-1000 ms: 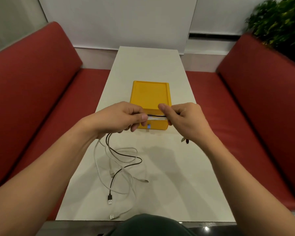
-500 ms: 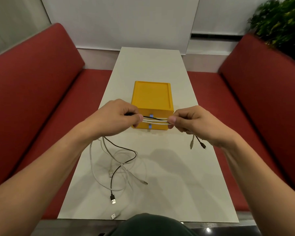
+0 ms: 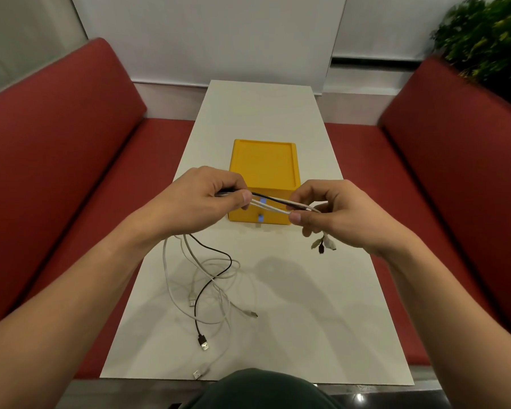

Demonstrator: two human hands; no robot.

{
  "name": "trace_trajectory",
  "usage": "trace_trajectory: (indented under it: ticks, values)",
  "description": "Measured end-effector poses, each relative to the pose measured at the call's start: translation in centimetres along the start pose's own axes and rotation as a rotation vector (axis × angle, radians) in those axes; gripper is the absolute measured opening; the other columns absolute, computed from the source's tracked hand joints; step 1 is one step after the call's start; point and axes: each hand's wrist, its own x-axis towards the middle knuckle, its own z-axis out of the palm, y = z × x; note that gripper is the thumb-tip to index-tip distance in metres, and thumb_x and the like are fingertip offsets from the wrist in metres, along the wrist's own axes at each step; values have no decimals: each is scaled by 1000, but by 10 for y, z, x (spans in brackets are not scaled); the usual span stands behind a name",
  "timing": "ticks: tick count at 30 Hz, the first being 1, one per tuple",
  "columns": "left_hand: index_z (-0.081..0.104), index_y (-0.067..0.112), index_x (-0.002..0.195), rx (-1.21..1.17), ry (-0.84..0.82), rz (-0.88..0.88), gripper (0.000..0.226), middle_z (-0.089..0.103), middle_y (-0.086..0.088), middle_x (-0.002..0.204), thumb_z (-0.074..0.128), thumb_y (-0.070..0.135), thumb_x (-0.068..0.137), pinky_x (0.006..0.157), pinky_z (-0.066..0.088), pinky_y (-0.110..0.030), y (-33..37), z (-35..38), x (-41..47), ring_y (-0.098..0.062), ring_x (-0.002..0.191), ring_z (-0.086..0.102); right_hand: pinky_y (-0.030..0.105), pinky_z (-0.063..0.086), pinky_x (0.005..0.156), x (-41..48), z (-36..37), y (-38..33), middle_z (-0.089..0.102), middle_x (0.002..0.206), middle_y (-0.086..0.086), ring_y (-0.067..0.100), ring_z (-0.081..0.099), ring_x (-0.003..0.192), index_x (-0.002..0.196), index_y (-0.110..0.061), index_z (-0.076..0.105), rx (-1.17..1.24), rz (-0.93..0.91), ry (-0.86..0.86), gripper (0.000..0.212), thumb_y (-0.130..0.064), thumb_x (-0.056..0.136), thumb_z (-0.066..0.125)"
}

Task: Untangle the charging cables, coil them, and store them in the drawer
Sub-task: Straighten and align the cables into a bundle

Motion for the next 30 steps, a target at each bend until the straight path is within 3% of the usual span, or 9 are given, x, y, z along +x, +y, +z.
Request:
trace_trajectory:
  ticks: [3, 5, 7, 10, 14, 17, 23, 27, 30]
  values:
    - [72, 30, 80, 3, -12, -1, 26, 47, 14, 55, 59, 31, 103, 51, 30, -20, -2, 0, 0, -5, 50, 40, 44, 59, 70, -1, 3, -1, 75, 87, -5, 18, 72, 66, 99, -25, 74, 10, 1, 28, 18, -23, 85, 84]
    - [72, 29, 80, -5, -29, -1, 26, 46, 14, 55, 60, 32, 102, 51, 30, -19, -3, 0, -1, -4, 49, 39, 51, 56, 61, -2, 4, -2, 75, 91, -6, 20, 71, 64, 98, -28, 75, -19, -9, 44, 18, -28, 83, 85]
    - [73, 28, 80, -13, -40, -5, 26, 45, 14, 55, 60, 33, 102, 51, 30, -18, -3, 0, -1, -5, 49, 39, 38, 52, 51, -3, 4, -3, 75, 94, -7, 23, 70, 62, 99, -30, 76, -59, -21, 57, 20, -30, 82, 86]
    - [73, 27, 79, -21, -51, -9, 27, 45, 12, 55, 60, 33, 102, 50, 30, -19, -2, -1, -1, -5, 49, 37, 18, 43, 51, -3, 6, -2, 73, 86, -17, 8, 58, 54, 100, -29, 78, -142, -74, 65, 17, -33, 84, 84]
    - [72, 28, 77, -16, -52, 1, 28, 44, 13, 54, 60, 33, 102, 51, 29, -20, -1, 2, -1, -5, 49, 37, 21, 43, 47, -2, 9, -1, 64, 65, -25, 6, 52, 49, 87, -27, 72, -230, -66, 82, 9, -31, 93, 76]
    - [71, 29, 77, -13, -45, 17, 28, 45, 12, 56, 60, 33, 102, 52, 30, -20, 0, 2, -2, -5, 50, 38, 22, 42, 47, -3, 7, -2, 63, 66, -16, 7, 53, 54, 90, -23, 70, -136, -23, 31, 9, -29, 94, 74]
    - [71, 27, 76, 20, -62, 3, 30, 46, 10, 56, 59, 36, 102, 52, 30, -22, -2, 0, -2, -5, 49, 37, 31, 41, 52, -6, 13, 3, 50, 61, -12, 6, 42, 53, 91, -28, 72, -292, -26, -19, 25, -38, 105, 54]
    - [71, 24, 76, 21, -89, 6, 31, 46, 3, 60, 59, 36, 102, 55, 32, -31, -2, -2, -3, -6, 50, 36, 18, 41, 53, -7, 15, 1, 63, 73, -5, 8, 52, 56, 107, -33, 70, -314, -64, 10, 15, -40, 103, 58]
    - [71, 27, 76, 40, -103, 18, 30, 48, 5, 59, 59, 36, 102, 56, 33, -31, 2, -1, -3, -6, 51, 37, 23, 49, 54, -5, 19, -1, 69, 89, -7, 14, 65, 59, 115, -37, 68, -293, -110, 21, 17, -41, 98, 66]
